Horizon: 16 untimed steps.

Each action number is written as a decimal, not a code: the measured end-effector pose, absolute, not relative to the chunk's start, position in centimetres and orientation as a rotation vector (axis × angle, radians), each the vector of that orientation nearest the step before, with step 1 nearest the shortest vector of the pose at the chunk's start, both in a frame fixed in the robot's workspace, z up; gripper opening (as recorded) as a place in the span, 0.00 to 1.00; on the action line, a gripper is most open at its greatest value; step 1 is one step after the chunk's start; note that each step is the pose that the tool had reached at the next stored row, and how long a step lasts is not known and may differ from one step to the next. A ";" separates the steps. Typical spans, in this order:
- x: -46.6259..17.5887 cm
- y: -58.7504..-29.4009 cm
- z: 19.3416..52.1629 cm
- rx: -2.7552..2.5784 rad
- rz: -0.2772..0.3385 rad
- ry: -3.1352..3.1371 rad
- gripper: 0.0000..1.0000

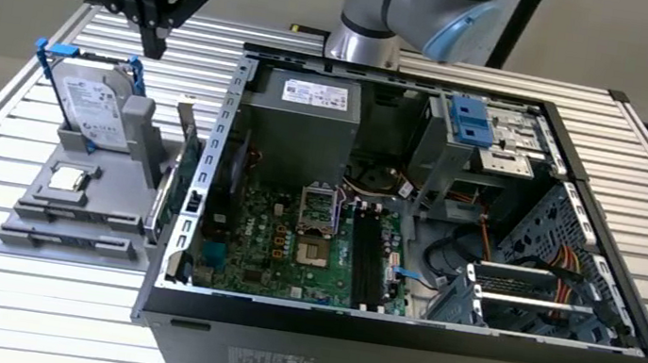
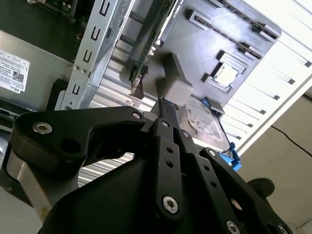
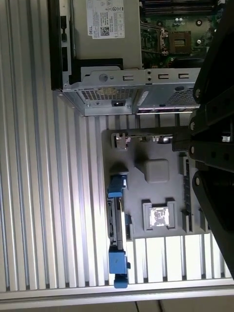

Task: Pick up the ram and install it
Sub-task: 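Reach for the ram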

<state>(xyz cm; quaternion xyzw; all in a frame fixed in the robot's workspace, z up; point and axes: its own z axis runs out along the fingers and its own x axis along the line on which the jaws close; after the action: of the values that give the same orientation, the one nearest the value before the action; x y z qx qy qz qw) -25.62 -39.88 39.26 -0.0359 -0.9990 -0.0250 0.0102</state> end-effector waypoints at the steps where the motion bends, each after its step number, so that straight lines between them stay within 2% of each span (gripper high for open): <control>1: -25.6 -39.9 39.3 -0.112 -0.078 -3.118 0.00; 16: -25.6 -39.9 39.3 -0.112 -0.077 -3.106 0.00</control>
<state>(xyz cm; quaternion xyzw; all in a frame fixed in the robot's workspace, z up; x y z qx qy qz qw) -25.63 -39.88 39.26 -0.0361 -0.9989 -0.0248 0.0163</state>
